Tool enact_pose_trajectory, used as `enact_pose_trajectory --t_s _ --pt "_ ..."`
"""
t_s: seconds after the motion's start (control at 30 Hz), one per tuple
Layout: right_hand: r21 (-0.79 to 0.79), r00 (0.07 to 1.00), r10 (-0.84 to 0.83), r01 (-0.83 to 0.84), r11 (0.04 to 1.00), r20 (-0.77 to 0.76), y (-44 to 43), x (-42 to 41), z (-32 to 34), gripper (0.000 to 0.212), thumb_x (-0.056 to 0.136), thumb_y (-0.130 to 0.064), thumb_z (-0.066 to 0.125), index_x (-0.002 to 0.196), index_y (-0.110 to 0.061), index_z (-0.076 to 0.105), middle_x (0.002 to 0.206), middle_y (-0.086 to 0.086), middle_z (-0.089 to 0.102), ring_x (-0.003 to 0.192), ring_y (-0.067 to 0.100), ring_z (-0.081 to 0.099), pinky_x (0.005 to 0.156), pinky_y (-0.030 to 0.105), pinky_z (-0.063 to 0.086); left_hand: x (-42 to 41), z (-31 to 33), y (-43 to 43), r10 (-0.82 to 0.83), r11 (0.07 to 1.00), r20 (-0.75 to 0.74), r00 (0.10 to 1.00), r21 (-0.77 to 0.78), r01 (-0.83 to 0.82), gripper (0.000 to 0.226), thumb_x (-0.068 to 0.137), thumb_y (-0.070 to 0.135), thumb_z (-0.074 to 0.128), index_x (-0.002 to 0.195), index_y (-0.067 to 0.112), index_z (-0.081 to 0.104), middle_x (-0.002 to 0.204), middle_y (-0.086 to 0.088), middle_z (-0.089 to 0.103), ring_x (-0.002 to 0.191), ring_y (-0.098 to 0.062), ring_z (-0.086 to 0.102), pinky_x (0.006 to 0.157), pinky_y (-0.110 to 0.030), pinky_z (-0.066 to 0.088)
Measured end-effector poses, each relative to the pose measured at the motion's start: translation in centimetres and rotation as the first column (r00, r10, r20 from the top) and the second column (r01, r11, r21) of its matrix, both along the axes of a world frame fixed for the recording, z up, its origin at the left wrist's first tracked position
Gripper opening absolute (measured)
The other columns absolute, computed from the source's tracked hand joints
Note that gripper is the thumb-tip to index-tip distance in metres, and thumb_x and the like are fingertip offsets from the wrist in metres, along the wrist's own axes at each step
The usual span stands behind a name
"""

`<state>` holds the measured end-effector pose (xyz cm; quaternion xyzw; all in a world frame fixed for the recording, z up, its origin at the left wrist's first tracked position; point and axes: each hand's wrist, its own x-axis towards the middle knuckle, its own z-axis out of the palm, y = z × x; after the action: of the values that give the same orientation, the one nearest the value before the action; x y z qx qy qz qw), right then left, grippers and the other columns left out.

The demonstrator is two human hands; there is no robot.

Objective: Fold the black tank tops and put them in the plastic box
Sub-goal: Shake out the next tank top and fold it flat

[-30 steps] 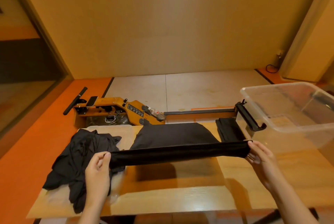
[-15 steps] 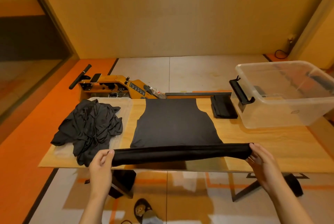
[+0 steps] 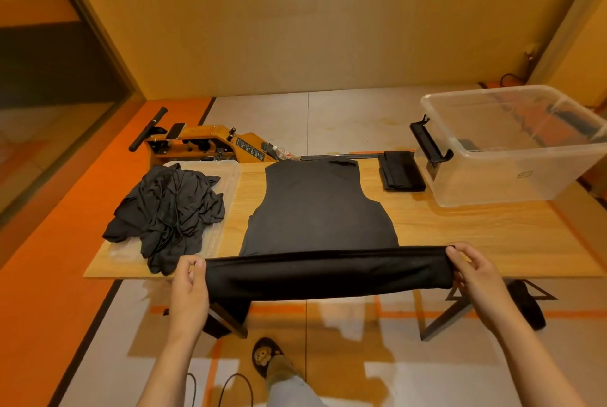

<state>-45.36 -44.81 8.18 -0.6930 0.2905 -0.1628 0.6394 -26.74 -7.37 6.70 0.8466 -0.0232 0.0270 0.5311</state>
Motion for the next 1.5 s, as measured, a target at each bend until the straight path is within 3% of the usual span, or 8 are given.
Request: enact_pose_trajectory --t_s 0.37,0.67,0.77,0.87,1.03,1.27,1.4,1.5 --pt "-0.031 0.997 -0.053 0.051 0.998 -0.051 0.0 0.0 -0.1 0.019 0.097 -0.023 0.049 0.102 -0.011 0.063 0.096 0.011 0.068 0.086 0.021 0.065 0.066 0.028 0.049 0.7 -0.2 0.6 -0.06 0.997 0.016 0.998 0.05 0.059 0.019 0.101 0.018 0.043 0.085 0.018 0.053 0.081 -0.015 0.054 0.079 -0.028 0.053 0.065 -0.031 0.037" --pt "0.096 0.993 -0.109 0.104 0.99 0.041 0.2 4.2 3.3 0.017 0.098 -0.022 0.05 0.097 -0.012 0.063 0.095 0.009 0.066 0.085 0.016 0.065 0.068 0.028 0.05 7.4 6.4 -3.8 -0.075 0.983 0.252 0.965 0.183 0.029 0.013 0.097 0.024 0.055 0.095 0.02 0.067 0.089 -0.001 0.06 0.078 -0.003 0.053 0.069 -0.021 0.043" --pt "0.169 0.987 -0.114 0.094 0.981 0.111 1.9 5.8 5.2 0.017 0.099 -0.022 0.047 0.092 -0.014 0.061 0.089 0.004 0.064 0.073 0.006 0.065 0.06 0.022 0.05 8.5 11.3 -8.5 -0.188 0.982 0.184 0.965 0.0 0.191 0.013 0.096 0.02 0.056 0.099 0.015 0.068 0.079 0.0 0.066 0.068 -0.009 0.063 0.062 -0.017 0.052" --pt "0.215 0.983 -0.093 0.059 0.975 0.156 4.2 6.9 6.2 0.016 0.098 -0.021 0.048 0.094 -0.013 0.06 0.098 0.009 0.066 0.088 0.021 0.066 0.07 0.033 0.054 6.6 13.9 -13.2 -0.389 0.902 0.13 0.912 -0.146 0.406 0.016 0.095 0.014 0.057 0.109 0.009 0.064 0.088 -0.003 0.071 0.078 -0.013 0.07 0.072 -0.022 0.056" --pt "0.306 0.988 -0.024 -0.025 0.952 0.155 8.8 7.9 4.5 0.014 0.095 -0.016 0.053 0.096 -0.003 0.06 0.092 0.011 0.068 0.085 0.022 0.068 0.064 0.028 0.054 -0.5 8.4 -16.7 -0.748 0.663 -0.097 0.657 -0.147 0.734 0.054 0.079 0.022 0.077 0.127 0.027 0.054 0.116 0.011 0.065 0.106 0.003 0.06 0.09 -0.015 0.048" --pt "0.33 0.98 0.195 -0.169 0.929 -0.047 11.4 7.6 -1.3 0.019 0.096 -0.017 0.055 0.092 -0.006 0.07 0.087 0.01 0.072 0.086 0.023 0.07 0.075 0.031 0.058 -3.2 0.0 -14.2 -0.624 0.777 -0.214 0.751 -0.076 0.624 0.031 0.091 0.001 0.06 0.111 0.024 0.064 0.106 0.011 0.065 0.098 0.005 0.06 0.083 -0.014 0.05" --pt "0.074 0.995 0.002 0.005 0.997 -0.101 9.5 7.9 -3.0 0.011 0.093 -0.013 0.059 0.084 -0.011 0.066 0.077 0.004 0.07 0.079 0.019 0.067 0.072 0.026 0.055 -2.8 -1.0 -12.6 -0.578 0.814 -0.262 0.773 -0.11 0.571 0.033 0.092 -0.003 0.056 0.104 0.026 0.067 0.11 0.01 0.066 0.107 0.006 0.058 0.086 -0.008 0.045" --pt "-0.119 0.967 0.206 -0.224 0.967 -0.148 9.1 8.7 -3.3 0.008 0.09 -0.018 0.063 0.093 -0.023 0.069 0.089 -0.009 0.068 0.087 0.0 0.062 0.077 0.017 0.05 -2.4 -1.1 -11.7 -0.579 0.814 -0.265 0.771 -0.137 0.564 0.032 0.092 -0.001 0.058 0.101 0.028 0.067 0.109 0.011 0.067 0.108 0.004 0.058 0.089 -0.011 0.046"
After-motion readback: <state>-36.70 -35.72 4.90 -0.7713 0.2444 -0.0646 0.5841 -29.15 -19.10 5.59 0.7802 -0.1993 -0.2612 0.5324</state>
